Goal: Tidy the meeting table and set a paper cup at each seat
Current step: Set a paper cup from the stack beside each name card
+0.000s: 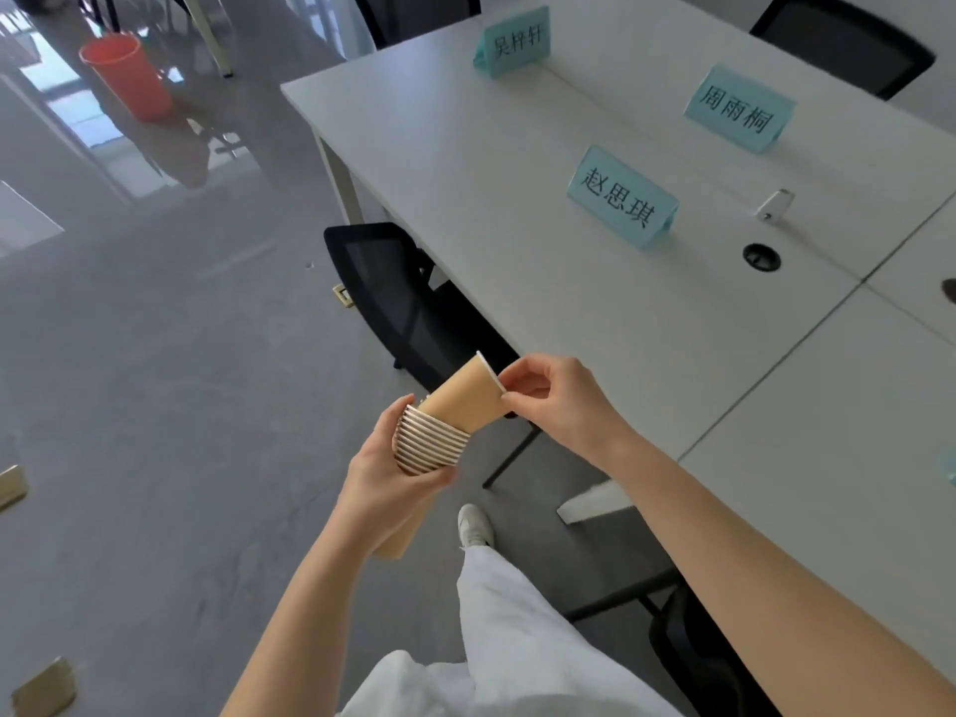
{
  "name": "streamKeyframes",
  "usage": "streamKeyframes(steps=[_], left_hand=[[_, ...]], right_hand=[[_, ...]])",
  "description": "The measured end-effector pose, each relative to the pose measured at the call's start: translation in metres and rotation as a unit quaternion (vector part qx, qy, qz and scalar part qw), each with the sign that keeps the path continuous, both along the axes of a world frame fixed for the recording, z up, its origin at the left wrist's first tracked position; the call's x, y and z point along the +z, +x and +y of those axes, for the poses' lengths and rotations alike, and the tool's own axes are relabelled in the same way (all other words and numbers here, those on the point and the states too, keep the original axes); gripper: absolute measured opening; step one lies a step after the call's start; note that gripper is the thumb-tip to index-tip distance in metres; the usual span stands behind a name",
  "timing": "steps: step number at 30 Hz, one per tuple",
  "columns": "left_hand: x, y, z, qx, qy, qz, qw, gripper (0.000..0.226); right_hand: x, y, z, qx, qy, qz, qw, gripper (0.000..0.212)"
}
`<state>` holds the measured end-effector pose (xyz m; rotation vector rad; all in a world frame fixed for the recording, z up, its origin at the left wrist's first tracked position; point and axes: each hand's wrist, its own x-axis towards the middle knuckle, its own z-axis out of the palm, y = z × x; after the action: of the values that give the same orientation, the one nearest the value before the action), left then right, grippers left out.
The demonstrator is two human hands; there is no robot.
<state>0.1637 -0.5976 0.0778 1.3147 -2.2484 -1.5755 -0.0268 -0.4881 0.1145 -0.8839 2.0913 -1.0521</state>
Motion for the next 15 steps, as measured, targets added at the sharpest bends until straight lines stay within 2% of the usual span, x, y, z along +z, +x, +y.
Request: streamKeyframes(steps=[8,12,15], left_hand=[[0.005,-0.088,-0.091,0.005,0.004,-0.015,1.0,0.087],[0.004,-0.113,-0.115,0.0,0.013,-0.022,1.0,0.088],[0.003,-0.124,-0.128,-0.011,0.018,-0.027,0.999,0.089]], right_hand=[[-0.032,-0.132,-0.075,-0.084,0.098,0.12,0.984,0.014],[-0.06,-0.17,-0.091,-0.082,0.183,0.246,0.948,0.014],[-0.075,-0.178,-0.096,-0.071,0.225,0.304,0.923,0.016]])
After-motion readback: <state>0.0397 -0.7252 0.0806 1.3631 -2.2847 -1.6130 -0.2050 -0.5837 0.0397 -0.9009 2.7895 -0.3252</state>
